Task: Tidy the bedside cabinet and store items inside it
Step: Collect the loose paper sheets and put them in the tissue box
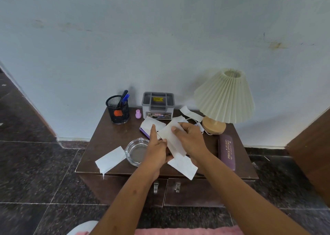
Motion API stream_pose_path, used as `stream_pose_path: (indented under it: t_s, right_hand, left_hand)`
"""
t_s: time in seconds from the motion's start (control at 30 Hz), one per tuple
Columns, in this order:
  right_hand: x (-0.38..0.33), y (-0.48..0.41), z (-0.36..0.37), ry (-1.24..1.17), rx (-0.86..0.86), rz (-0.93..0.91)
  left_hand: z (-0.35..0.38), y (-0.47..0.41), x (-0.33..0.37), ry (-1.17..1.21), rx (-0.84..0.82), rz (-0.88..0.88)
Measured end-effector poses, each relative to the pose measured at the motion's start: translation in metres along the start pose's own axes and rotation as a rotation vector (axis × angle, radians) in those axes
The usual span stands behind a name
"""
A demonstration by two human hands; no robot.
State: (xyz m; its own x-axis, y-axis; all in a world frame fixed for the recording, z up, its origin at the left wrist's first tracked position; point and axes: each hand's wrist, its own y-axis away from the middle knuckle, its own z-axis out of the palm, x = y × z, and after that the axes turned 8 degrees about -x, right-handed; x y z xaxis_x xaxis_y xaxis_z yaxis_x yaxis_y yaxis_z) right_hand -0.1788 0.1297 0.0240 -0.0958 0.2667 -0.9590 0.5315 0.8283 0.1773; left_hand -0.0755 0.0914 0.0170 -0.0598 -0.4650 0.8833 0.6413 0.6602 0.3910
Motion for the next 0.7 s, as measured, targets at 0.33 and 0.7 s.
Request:
stream_pose_path:
  t_s: [0.33,0.7]
  right_hand:
    - [-0.0039,0.0006,0.0032,-0.114,0.096,-0.01]
    - [-0.0016,0.005,0.0097,-0.028,0.136,-0.104]
  left_hand:
    - [-0.0009,-0.0013,-0.0006,0.034,0.0,-0.012]
    - [0.0021,-0.0023,-0.0016,0.002,-0.013,-0.007]
